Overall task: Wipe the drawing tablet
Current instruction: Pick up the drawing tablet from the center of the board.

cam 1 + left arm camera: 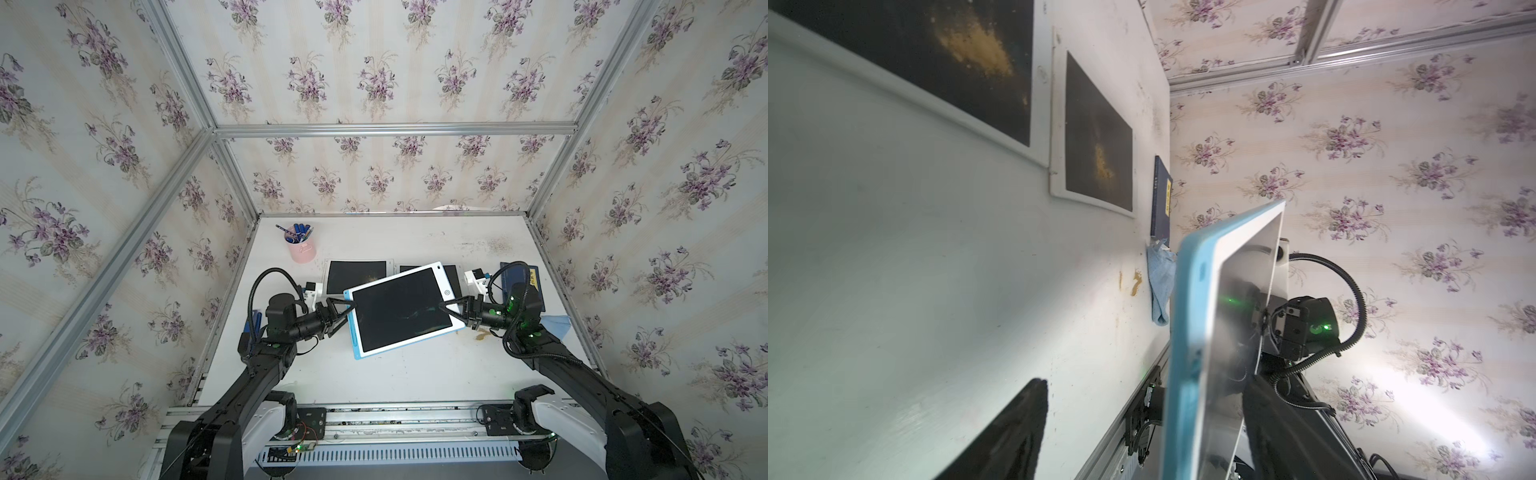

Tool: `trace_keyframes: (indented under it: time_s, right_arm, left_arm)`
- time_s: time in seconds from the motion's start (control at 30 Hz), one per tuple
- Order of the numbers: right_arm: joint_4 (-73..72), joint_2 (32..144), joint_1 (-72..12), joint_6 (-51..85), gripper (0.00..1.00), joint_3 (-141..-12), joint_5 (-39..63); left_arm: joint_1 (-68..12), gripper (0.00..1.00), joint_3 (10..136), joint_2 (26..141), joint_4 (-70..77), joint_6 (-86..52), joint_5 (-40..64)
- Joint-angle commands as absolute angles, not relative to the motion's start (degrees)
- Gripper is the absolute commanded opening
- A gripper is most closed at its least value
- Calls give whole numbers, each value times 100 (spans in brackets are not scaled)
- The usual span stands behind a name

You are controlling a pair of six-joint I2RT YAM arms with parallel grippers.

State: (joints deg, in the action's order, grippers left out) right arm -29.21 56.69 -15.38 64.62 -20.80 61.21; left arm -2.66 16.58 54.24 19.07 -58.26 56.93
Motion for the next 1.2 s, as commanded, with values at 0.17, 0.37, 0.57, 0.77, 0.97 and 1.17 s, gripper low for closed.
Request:
trace_keyframes:
  time_s: [0.17,0.37,0.57,0.77,0.97,1.17]
  right_arm:
    - [-3418,5580,-1538,6609,0,-1912,6337]
    - [-3471,5711,-1539,6591,0,-1955,6175]
    - [-3910,6141,-1523,6715,0,-2047,6057]
    - [-4088,6365,-1521,6706,0,-2094,5995]
    - [-4323,6583,-1512,6732,0,-2117,5941]
    - [-4444,6856,-1512,6732,0,-2187,5972]
  left_arm:
    - [-279,65,1628,5246,2614,-6334,6032]
    - [-464,61,1670,5213,2991,-6488,6256]
    - [-589,62,1683,5066,2896,-6385,6426]
    - [-624,60,1683,4952,2804,-6316,6506]
    - [-644,49,1679,4887,2741,-6227,6614]
    - [-642,20,1782,4755,2511,-6063,6685]
